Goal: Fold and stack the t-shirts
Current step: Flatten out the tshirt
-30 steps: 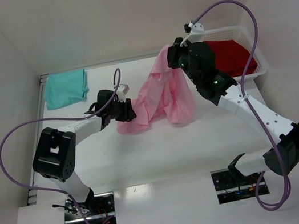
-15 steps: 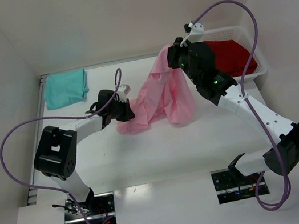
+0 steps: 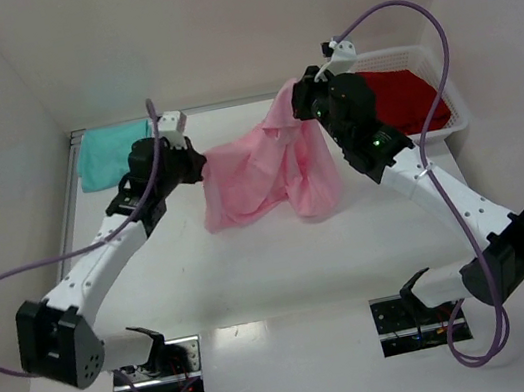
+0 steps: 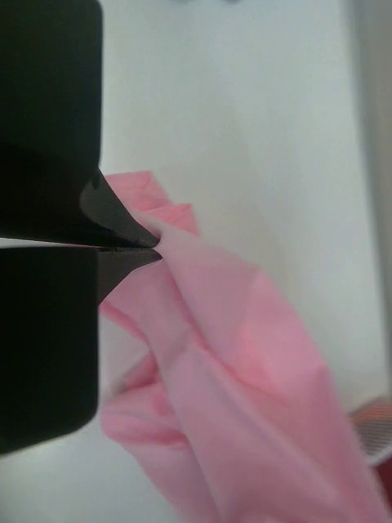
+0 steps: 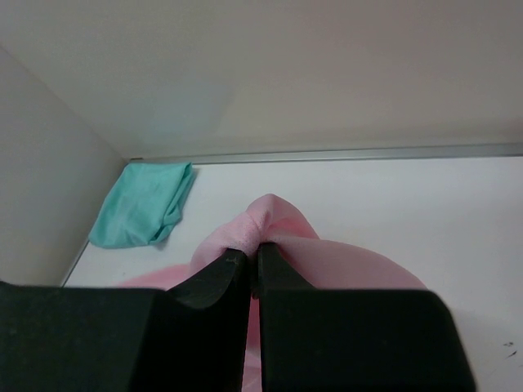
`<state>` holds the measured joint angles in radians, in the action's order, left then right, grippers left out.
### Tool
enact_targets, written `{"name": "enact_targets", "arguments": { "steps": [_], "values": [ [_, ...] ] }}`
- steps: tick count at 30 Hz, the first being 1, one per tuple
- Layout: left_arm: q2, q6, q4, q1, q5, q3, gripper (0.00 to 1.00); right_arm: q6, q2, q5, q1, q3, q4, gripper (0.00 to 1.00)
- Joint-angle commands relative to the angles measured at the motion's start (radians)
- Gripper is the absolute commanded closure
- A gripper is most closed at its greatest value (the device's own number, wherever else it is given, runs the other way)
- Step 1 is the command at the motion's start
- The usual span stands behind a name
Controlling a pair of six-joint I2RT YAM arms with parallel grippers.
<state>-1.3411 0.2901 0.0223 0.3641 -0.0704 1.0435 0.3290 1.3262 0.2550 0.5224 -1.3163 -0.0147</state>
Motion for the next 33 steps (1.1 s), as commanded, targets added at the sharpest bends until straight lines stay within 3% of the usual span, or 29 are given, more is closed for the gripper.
{"name": "enact_targets", "arguments": {
  "steps": [1, 9, 21, 33],
  "values": [
    [0.120, 0.044, 0.025, -0.002, 0.197, 0.079, 1.00, 0.010, -0.007, 0.012, -0.013, -0.012, 0.053, 0.92],
    [0.207, 0.055, 0.143, -0.002, 0.420, 0.188, 1.00, 0.019, -0.025, -0.007, -0.044, -0.021, 0.073, 0.92],
    [0.408, 0.004, 0.093, -0.044, 0.633, 0.207, 1.00, 0.009, -0.111, -0.007, -0.084, -0.118, 0.064, 0.96],
    [0.441, -0.025, 0.045, -0.044, 0.689, 0.171, 1.00, -0.022, -0.220, 0.095, -0.114, -0.141, 0.044, 0.99]
  ]
}}
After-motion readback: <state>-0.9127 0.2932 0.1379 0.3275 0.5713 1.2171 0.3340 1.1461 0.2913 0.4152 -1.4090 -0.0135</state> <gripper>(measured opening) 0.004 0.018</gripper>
